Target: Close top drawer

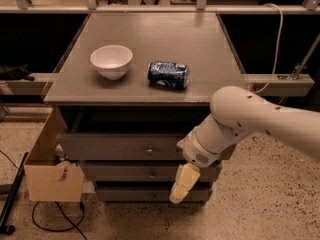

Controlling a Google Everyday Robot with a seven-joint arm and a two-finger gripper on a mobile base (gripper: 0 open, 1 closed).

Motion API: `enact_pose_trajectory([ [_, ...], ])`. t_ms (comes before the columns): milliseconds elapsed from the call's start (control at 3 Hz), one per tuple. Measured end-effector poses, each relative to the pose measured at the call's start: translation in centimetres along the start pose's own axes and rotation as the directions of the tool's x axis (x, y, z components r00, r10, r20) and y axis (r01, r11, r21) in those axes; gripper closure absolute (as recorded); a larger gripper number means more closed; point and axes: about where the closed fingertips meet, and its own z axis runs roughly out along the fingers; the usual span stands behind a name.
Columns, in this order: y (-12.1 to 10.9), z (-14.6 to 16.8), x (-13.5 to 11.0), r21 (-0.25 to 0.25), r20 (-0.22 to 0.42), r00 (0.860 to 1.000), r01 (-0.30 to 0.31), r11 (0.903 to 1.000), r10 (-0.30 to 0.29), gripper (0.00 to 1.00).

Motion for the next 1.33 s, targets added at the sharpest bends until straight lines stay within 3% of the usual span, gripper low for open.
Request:
enact_pose_trajectory([
  [333, -1.9, 0.5, 0.5, -0.027, 0.025, 1.000, -0.002, 0.9996, 0.003, 0.00],
  [1000, -6.9, 1.5, -1.4, -0.042, 0.123, 0.991, 0.049, 0.9979, -0.044, 0.00],
  [1333, -6.9, 1.5, -1.4, -0.042, 0.123, 0.991, 0.049, 0.9979, -0.044, 0.00],
])
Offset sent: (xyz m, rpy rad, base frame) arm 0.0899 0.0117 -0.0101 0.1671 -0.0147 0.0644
